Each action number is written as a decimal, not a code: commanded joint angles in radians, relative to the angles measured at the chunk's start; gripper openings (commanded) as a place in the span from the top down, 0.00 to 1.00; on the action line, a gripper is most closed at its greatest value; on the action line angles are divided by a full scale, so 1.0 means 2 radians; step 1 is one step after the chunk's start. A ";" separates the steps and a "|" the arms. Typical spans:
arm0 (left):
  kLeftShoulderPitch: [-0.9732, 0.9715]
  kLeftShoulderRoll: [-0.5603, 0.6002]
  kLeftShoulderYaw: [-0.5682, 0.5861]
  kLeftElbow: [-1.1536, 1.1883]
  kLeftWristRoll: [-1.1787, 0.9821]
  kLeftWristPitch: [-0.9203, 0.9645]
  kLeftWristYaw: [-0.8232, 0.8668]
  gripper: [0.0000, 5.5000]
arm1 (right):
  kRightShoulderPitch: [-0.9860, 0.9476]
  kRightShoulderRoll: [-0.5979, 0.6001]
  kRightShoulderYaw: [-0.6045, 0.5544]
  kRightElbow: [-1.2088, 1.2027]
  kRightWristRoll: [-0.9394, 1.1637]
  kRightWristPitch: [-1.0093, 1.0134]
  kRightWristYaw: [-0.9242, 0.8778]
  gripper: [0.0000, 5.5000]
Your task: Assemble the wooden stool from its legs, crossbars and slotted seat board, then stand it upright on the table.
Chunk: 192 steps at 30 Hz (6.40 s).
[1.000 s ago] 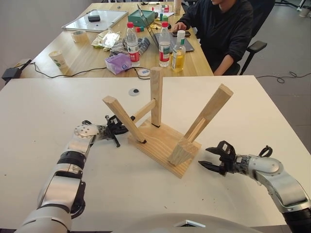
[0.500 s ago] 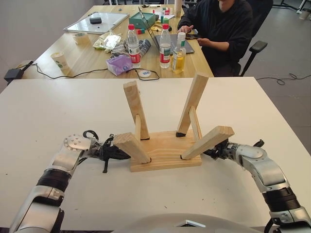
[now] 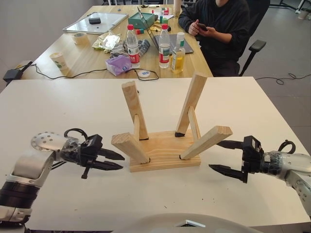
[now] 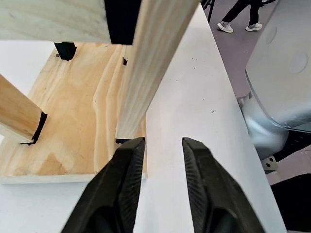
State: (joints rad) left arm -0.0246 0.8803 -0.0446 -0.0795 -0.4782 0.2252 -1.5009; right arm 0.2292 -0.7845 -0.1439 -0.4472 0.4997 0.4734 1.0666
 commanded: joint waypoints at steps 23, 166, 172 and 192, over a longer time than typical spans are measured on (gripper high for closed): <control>-0.016 -0.116 -0.030 0.051 0.046 -0.072 0.099 0.72 | -0.107 0.092 0.151 0.100 -0.071 -0.085 -0.049 0.47; -0.547 -0.160 0.128 0.369 -0.181 0.622 0.377 0.76 | -0.625 0.079 -0.134 0.562 0.418 0.477 -0.393 0.72; -0.578 -0.194 0.174 0.571 -0.135 0.481 0.467 0.74 | -0.639 0.132 -0.159 0.656 0.354 0.406 -0.481 0.72; -0.625 -0.201 0.264 0.660 -0.106 0.380 0.504 0.12 | -0.677 0.094 -0.226 0.717 0.258 0.342 -0.457 0.17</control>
State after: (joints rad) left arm -1.2594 0.4586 0.4669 1.2379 -0.7045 0.9954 -0.5020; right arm -1.0822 -0.5414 -0.5831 0.9727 1.0504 1.1700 0.1311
